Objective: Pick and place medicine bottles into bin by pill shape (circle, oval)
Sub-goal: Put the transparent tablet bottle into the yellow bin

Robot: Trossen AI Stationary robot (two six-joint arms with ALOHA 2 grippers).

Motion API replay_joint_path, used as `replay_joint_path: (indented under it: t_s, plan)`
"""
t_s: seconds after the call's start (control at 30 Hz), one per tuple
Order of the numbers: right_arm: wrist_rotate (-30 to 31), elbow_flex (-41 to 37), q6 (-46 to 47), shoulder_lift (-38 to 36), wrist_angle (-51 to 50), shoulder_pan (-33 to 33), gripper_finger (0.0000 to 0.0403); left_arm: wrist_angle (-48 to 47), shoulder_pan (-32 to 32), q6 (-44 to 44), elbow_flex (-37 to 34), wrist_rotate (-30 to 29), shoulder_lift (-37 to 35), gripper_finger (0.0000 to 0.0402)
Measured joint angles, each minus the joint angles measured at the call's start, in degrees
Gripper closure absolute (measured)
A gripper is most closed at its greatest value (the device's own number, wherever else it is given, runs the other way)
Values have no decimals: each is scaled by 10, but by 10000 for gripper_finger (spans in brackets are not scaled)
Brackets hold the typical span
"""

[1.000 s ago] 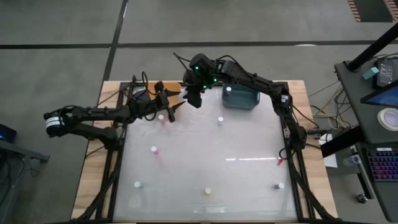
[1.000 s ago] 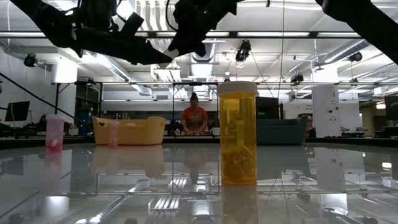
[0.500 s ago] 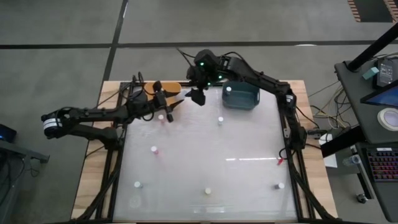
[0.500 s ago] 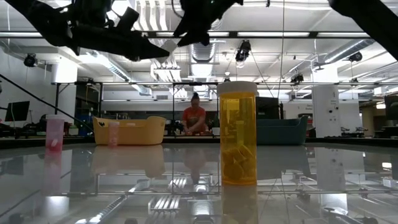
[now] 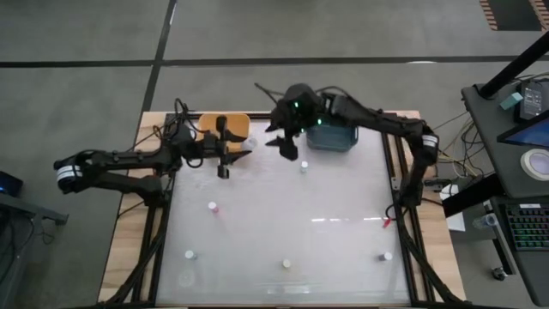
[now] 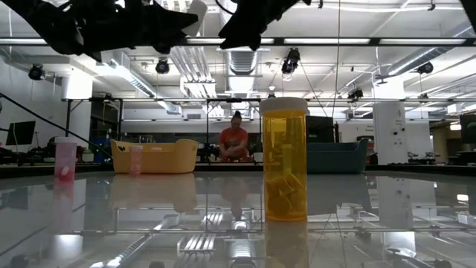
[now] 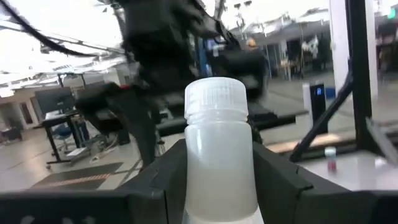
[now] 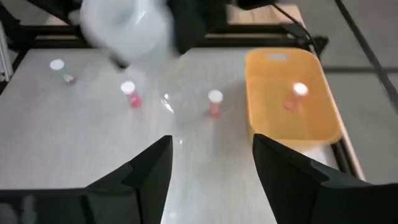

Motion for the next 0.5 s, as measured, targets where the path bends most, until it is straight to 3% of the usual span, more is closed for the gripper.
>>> replay_joint_path:
  t_s: [0.23, 0.4, 0.5]
  plan:
    - [4, -240, 0, -87, 346, 30, 193, 101, 0, -90, 0, 1, 40, 268]
    - [87, -382, -26, -127, 553, 53, 193, 178, 0, -167, 0, 0, 68, 268]
    - [101, -450, -32, -142, 685, 69, 193, 189, -4, -174, 0, 0, 86, 268]
